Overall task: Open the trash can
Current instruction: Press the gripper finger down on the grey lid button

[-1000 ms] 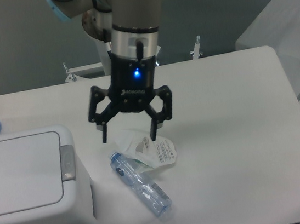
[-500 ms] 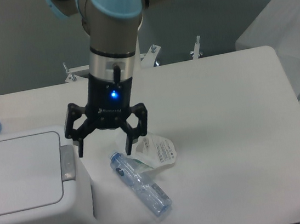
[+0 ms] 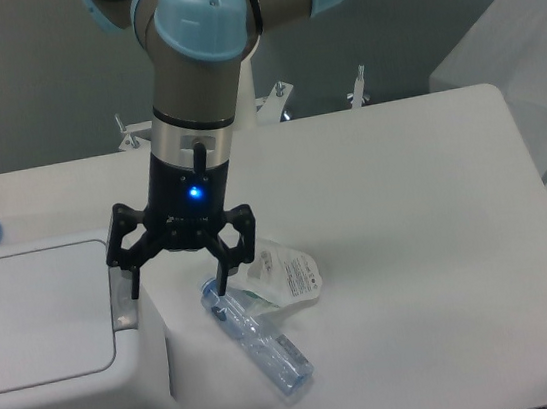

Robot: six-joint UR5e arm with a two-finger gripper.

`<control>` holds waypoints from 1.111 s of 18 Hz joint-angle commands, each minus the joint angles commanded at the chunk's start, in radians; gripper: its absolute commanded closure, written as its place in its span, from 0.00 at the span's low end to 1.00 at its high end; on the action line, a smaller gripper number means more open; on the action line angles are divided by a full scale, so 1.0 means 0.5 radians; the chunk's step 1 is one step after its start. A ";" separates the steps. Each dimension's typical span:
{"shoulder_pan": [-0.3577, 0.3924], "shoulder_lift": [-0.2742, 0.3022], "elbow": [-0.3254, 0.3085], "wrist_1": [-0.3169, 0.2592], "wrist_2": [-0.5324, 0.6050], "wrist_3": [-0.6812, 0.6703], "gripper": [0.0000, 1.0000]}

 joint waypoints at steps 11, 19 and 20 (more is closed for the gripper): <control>-0.015 -0.025 0.000 0.003 0.003 -0.040 0.00; -0.025 -0.037 0.000 0.003 0.006 -0.040 0.00; -0.025 -0.037 0.000 0.000 0.006 -0.040 0.00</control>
